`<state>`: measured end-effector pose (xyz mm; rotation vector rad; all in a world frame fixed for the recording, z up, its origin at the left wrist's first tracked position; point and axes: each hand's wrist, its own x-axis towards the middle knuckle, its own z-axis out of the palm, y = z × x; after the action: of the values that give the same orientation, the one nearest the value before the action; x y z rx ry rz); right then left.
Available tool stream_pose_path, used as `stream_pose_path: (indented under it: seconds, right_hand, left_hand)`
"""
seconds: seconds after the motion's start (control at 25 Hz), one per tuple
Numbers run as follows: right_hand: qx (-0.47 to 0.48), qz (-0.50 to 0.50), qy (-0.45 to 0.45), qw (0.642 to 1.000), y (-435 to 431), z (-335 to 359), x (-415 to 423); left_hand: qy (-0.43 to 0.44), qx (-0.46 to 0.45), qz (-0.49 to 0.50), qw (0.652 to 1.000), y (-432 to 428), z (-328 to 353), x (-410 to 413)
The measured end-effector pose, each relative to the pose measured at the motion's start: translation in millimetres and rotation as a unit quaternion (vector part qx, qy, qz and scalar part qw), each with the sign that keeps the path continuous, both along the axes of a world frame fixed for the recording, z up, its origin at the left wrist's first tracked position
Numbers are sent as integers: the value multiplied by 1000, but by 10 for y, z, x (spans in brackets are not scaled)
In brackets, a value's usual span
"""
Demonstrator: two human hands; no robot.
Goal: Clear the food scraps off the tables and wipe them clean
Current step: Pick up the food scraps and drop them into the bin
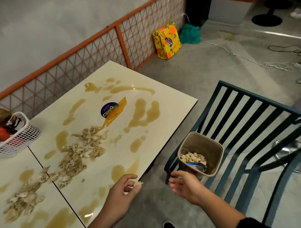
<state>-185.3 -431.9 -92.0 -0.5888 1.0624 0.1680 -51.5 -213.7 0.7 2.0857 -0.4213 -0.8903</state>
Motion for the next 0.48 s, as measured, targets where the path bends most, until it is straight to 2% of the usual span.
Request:
stream_pose_path:
  seconds: [0.08, 0.2, 0.32, 0.4, 0.48]
  right_hand:
    - [15, 92, -99, 991, 255, 264, 85]
    - [-18, 134, -193, 972, 439, 484, 196]
    - [-87, 113, -191, 971, 449, 435, 212]
    - [-103, 87, -168, 977, 381, 383, 170]
    - [-174, 69, -101, 977, 205, 326, 112]
  left_hand:
    - [-33, -13, -18, 999, -111, -15, -56]
    - [-105, -10, -54, 993, -254, -38, -94]
    - [-137, -7, -82, 987, -300, -88, -77]
    - [-108, -2, -101, 989, -257, -124, -90]
    - [-75, 3, -85, 994, -165, -164, -92]
